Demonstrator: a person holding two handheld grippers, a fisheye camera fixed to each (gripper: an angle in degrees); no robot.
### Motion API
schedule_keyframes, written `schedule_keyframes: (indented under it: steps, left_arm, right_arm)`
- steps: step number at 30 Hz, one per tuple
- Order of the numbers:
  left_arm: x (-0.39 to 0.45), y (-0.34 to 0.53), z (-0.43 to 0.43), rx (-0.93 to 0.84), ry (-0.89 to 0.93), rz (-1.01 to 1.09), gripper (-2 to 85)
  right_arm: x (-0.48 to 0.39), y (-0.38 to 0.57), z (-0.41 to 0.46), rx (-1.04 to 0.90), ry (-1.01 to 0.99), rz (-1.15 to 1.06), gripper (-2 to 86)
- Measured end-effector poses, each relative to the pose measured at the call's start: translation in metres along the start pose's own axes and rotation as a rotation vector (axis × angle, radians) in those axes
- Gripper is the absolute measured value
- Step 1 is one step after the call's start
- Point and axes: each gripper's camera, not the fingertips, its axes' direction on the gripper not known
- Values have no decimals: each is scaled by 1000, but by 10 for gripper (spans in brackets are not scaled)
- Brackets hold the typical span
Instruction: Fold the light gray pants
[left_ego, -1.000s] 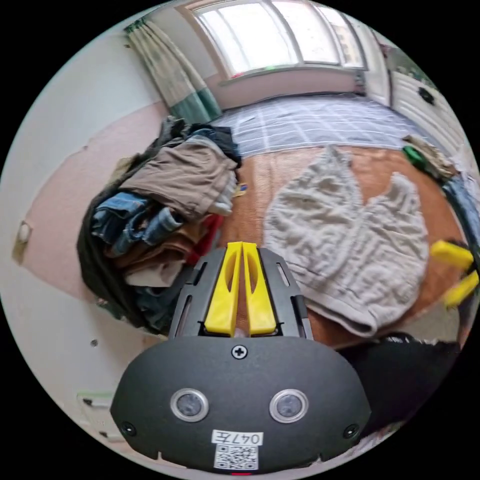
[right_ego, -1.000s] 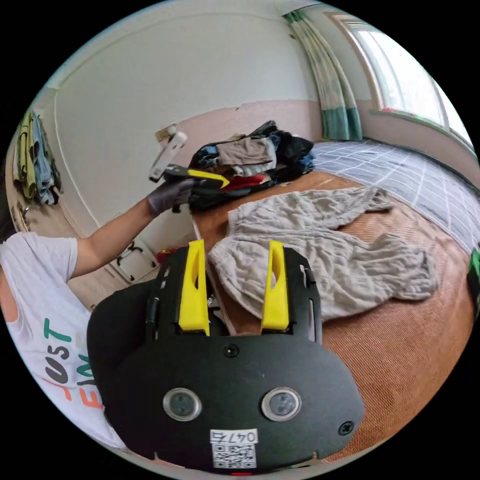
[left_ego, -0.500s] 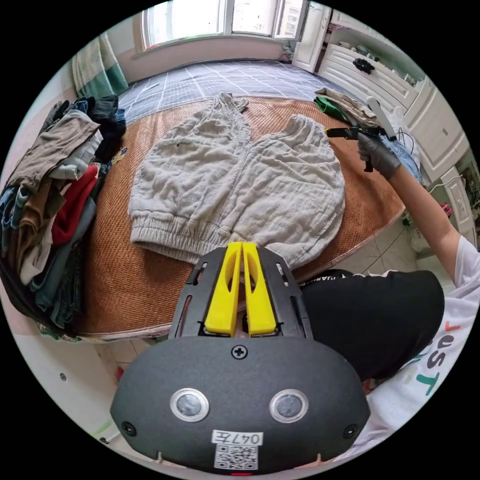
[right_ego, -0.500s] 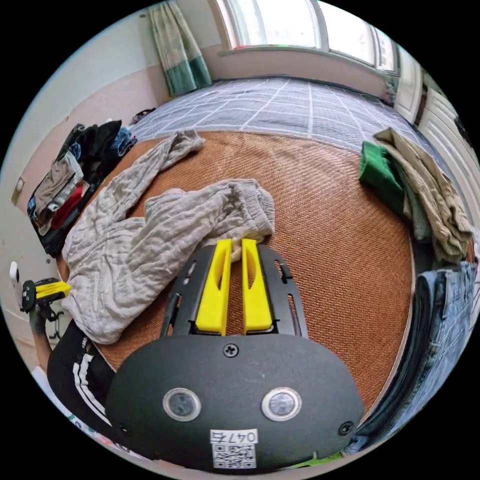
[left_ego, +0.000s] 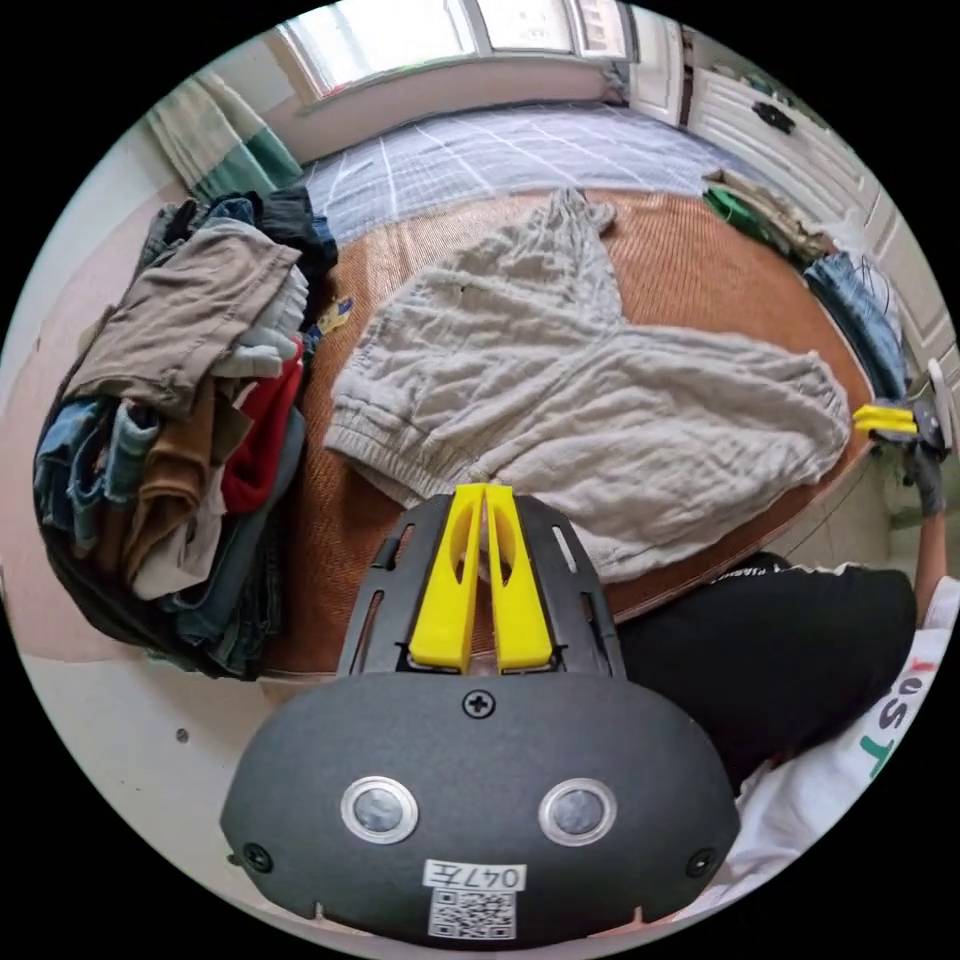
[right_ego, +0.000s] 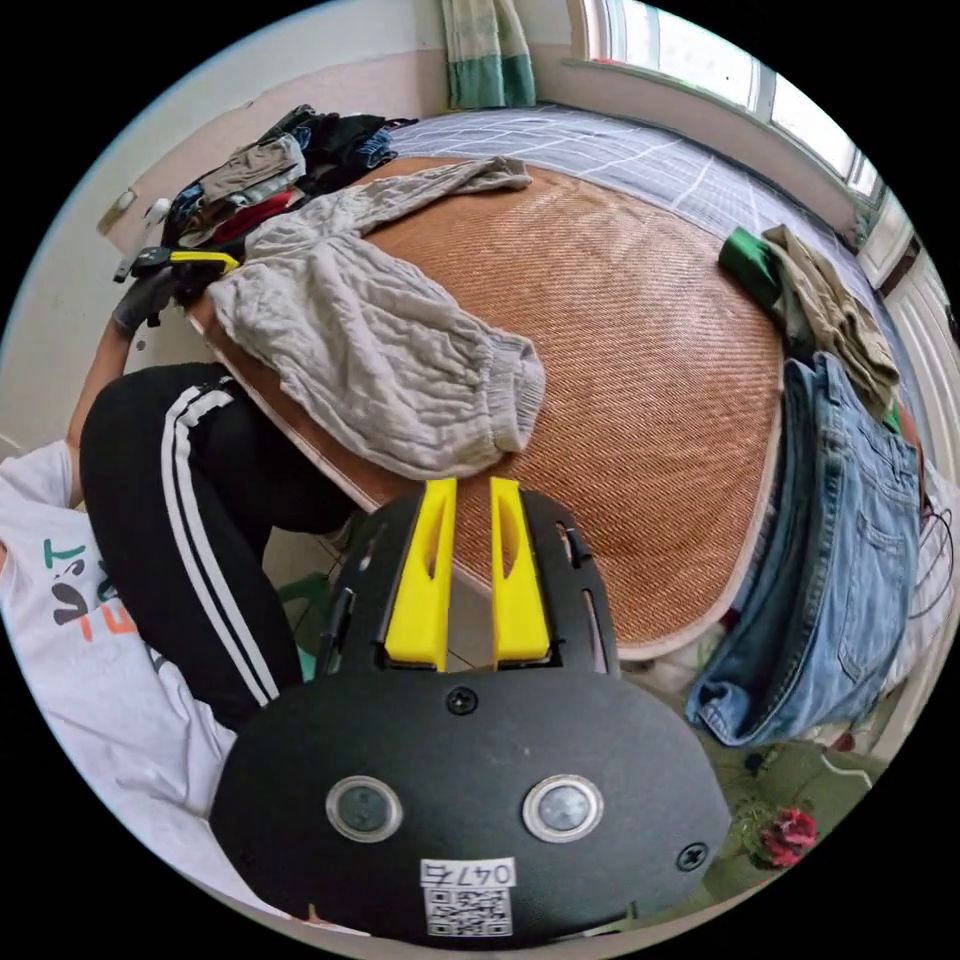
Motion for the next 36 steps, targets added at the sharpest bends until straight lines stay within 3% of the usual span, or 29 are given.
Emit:
schedule_keyframes:
  steps: [4, 8, 16, 20, 23, 27, 33, 36]
  left_arm:
    - [54, 31, -35, 122, 71, 74, -7]
    - [85, 52, 36, -49, -43, 108, -8]
    - [46, 139, 71, -143, -116, 120, -7]
    - [-14, 171, 46, -61, 41, 30, -7]
    - [-49, 192, 8, 78, 137, -46, -7]
    - [-59, 203, -13, 150, 122, -71, -7]
    - [-47, 203, 12, 134, 60, -82, -7]
    - [-53, 200, 31, 114, 90, -102, -7]
  right_arm:
    - [22, -12, -34, 175, 59, 90, 73]
    - [3, -90, -36, 263, -42, -79, 66]
    - [-60, -235, 36, 123, -186, -353, 57]
    - [-83, -253, 53, 142, -180, -421, 59]
    - [-55, -272, 53, 212, -161, -305, 67]
    - [6, -311, 50, 302, -177, -100, 75]
    - [75, -390, 84, 239, -253, 173, 89]
    - [87, -415, 119, 131, -298, 230, 46]
